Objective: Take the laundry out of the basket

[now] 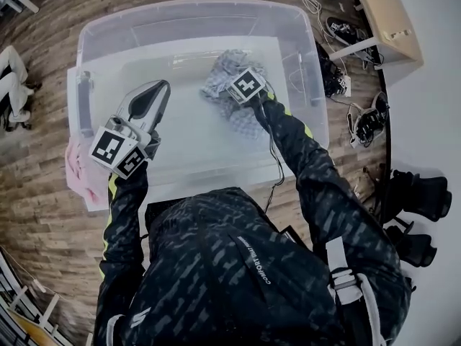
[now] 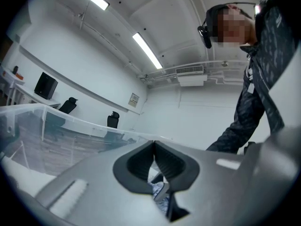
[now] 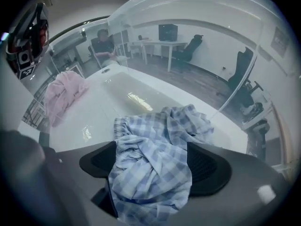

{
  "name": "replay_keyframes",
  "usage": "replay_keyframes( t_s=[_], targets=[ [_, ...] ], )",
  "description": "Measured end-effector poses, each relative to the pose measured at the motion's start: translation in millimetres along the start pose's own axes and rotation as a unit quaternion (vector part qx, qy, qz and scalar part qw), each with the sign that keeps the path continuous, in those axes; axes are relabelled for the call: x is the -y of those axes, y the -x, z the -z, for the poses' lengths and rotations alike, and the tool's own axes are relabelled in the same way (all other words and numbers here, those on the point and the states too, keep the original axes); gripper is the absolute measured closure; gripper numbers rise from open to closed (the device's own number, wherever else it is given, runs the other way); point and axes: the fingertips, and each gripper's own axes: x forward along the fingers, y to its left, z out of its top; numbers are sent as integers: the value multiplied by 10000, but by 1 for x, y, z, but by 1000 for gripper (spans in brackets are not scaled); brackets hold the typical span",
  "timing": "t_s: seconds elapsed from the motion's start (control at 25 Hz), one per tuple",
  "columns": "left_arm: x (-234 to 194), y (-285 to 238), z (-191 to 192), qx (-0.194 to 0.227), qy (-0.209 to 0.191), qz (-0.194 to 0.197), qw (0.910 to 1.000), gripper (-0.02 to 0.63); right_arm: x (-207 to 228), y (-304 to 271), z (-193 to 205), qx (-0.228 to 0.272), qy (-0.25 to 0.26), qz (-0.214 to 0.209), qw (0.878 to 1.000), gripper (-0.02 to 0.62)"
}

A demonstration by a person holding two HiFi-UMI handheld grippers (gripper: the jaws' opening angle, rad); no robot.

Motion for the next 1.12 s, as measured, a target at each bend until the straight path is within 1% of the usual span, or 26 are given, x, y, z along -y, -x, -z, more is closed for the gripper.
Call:
replay_keyframes(
  t_s=[0.12,0.16,0.36,0.52,0.96,1.04,1.08,1.12],
  targets=[
    [-2,-1,3,-17,11,6,10000,597,7,-12,7,-101,27,86,9999,53],
    [-2,-1,4,-25,3,4,10000,597,9,-15,9,-102,0,67,9999,44],
    [-3,-2,4,-50,-29,-25,10000,597,10,-29,14,-75,-295,-178,9994,25],
    [-4,-2,5,-78,-57,-32,9999,597,8,-36,14,-136,-349,-266,9989,15],
    [-3,3,-1,-2,-81,-54,10000,597,4,-39,6,-72,-379,-148,9991,18],
    [-4,2,-2,20,-90,-71,9999,597,4,-39,4,-41,-373,-154,9992,36],
    [-5,2,-2,27,-95,-82,9999,597,4,-39,3,-17,-374,-169,9992,55],
    [-5,2,-2,31,-104,-91,9999,597,3,-39,1,20,-384,-190,9991,88]
  ],
)
